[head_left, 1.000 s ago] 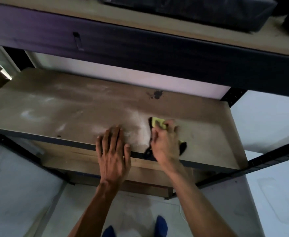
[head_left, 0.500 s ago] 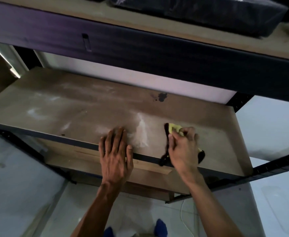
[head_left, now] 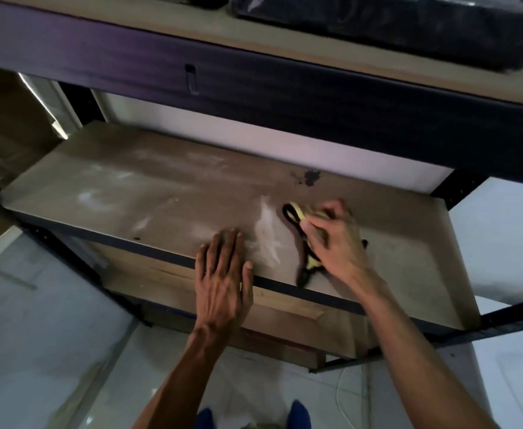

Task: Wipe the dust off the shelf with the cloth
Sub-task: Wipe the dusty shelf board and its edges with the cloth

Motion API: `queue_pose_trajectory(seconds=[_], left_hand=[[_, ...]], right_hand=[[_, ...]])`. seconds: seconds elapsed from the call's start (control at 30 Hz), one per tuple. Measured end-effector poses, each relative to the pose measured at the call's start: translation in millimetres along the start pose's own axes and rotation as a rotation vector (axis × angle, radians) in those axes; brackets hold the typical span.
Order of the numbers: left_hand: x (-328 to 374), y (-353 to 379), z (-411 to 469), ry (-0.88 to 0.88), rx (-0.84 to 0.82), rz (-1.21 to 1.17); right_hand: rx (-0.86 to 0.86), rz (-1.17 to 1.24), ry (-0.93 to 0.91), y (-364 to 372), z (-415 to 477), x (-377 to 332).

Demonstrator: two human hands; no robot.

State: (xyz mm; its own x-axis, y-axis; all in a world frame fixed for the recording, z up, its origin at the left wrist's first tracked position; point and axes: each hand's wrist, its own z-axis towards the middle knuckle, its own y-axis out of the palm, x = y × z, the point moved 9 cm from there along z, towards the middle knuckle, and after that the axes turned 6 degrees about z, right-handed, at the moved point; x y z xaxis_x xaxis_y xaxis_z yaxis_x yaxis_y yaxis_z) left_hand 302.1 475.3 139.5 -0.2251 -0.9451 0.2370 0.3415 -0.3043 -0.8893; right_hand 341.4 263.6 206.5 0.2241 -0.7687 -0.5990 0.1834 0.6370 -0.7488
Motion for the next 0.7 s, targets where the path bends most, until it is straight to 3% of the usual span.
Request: queue_pose_trajectory(seconds=[0.17, 0.3, 0.47, 0.7], left_hand=[[2, 0, 1, -0.018, 0.03, -0.016], [2, 0, 0, -0.01, 0.045, -0.019], [1, -1, 1, 0.009, 0.053, -0.009], [-1, 1, 0, -0.049, 0.065, -0.023]], right_hand=[[-0.421, 0.088, -0.181, 12, -57, 6], [-0.415, 0.025, -0.244, 43, -24, -4], [-0.39, 0.073, -0.141, 59, 37, 1], [-0.533, 0.16, -0.274, 30, -36, -8]])
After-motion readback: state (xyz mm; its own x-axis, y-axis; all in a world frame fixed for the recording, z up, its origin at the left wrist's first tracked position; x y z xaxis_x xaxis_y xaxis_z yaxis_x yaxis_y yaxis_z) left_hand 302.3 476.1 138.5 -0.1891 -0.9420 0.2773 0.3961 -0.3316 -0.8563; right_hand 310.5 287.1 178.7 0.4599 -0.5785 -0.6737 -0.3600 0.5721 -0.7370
